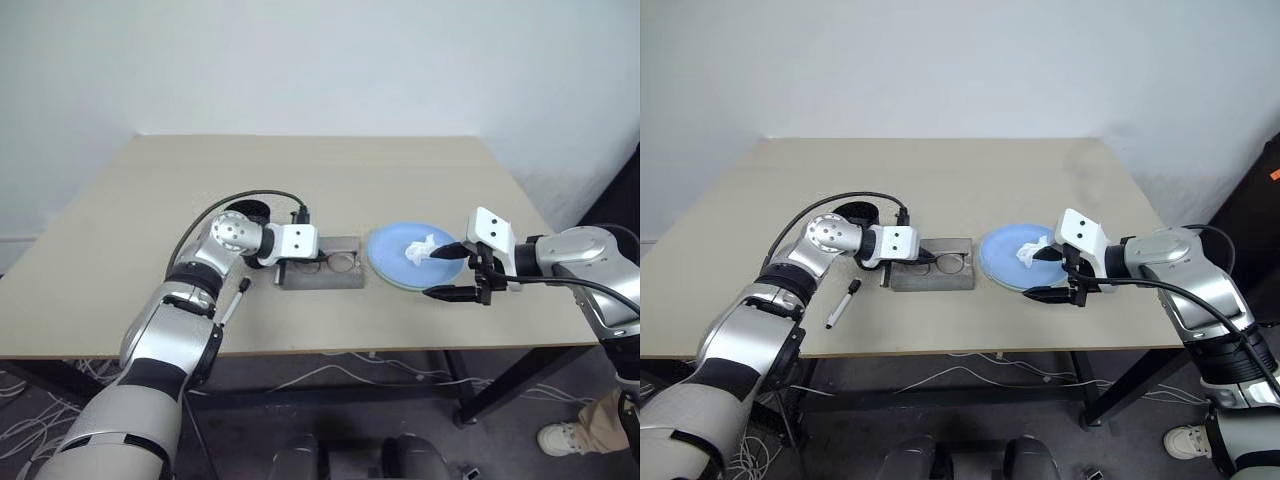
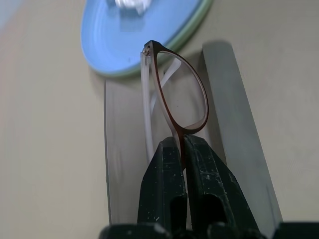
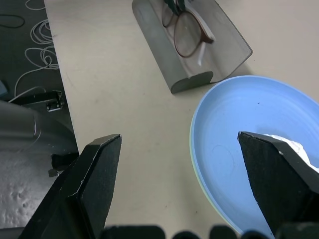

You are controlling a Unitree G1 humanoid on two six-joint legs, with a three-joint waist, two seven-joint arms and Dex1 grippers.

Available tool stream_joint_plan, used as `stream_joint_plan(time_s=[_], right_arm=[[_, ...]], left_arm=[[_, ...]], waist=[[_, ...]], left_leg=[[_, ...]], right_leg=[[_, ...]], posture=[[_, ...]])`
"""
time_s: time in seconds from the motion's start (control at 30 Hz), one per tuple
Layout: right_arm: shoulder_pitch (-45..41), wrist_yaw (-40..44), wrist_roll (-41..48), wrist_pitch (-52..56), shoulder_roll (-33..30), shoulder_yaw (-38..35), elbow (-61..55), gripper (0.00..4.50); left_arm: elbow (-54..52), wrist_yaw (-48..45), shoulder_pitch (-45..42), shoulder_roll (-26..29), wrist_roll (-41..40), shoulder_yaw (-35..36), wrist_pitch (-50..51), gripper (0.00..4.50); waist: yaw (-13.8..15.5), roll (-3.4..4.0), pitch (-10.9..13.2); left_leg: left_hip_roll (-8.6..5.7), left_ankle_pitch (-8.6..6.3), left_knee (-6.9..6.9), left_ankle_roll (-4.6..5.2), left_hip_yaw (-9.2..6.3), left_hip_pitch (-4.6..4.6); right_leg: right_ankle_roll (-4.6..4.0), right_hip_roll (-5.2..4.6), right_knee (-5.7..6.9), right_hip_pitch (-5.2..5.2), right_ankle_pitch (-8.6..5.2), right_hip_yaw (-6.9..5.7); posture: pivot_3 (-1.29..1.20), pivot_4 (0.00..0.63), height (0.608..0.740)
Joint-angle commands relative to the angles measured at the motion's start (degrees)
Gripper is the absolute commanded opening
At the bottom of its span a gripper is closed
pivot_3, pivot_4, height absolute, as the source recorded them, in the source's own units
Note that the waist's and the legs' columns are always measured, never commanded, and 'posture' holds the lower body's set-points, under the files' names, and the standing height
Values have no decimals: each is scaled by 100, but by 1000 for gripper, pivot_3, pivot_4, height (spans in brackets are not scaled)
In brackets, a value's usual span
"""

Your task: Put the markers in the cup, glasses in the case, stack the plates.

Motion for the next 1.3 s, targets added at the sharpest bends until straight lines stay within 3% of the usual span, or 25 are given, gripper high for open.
stream_joint_plan(time_s=[0.03,0.73,1.3], right_arm=[[-73,-18,52,-68,-20,-178,-133,4060],[-63,-17,24,-98,-7,-143,-126,4060],[-44,-53,25,-109,26,-136,-137,4060]], left_arm=[[-89,-139,62,13,3,36,-47,22],[-705,-1728,441,-155,-686,310,418,22],[-454,-1281,155,2,-234,131,238,22]], waist=[[7,0,0],[1,2,-3],[-21,2,-3]], left_leg=[[2,0,0,0,-2,0],[2,-5,6,7,-1,2],[7,-5,13,6,3,3]], right_leg=[[0,-2,0,1,0,-1],[2,-3,0,7,1,-1],[2,-1,8,4,1,-1]], posture=[[0,0,737],[0,0,737],[0,0,737]])
